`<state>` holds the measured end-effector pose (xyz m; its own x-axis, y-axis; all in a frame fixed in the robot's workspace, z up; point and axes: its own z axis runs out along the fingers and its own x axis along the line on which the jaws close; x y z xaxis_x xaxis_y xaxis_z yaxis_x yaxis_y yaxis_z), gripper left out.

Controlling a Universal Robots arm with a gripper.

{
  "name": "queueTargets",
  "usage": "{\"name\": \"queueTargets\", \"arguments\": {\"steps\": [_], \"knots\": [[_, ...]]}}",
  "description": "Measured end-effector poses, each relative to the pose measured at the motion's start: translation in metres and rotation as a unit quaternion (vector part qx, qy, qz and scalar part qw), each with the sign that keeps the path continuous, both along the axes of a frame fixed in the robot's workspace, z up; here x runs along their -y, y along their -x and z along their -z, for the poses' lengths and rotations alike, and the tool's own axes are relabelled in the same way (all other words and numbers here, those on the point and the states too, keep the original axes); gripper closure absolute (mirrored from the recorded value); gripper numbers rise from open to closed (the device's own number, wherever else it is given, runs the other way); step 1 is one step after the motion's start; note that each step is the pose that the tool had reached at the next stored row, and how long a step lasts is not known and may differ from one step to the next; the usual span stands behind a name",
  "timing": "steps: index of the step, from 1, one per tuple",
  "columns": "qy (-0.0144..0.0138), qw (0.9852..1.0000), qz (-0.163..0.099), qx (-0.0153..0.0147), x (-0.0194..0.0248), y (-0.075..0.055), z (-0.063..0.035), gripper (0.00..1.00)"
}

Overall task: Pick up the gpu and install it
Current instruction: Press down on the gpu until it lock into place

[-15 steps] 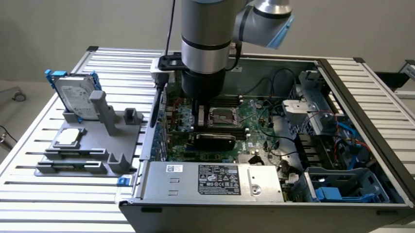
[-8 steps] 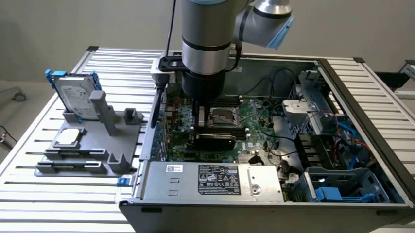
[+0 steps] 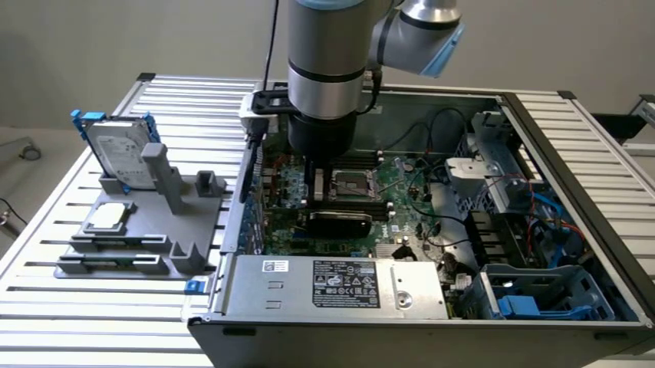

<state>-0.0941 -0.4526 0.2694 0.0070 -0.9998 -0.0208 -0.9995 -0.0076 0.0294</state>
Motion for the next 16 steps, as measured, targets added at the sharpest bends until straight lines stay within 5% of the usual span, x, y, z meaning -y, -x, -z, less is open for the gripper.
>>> {"name": "queueTargets", "arguments": {"steps": [16], "knots": [[0.0037,1.0,0.0,-0.0002,-0.0001,-0.0012,0.0036,0.89]]}}
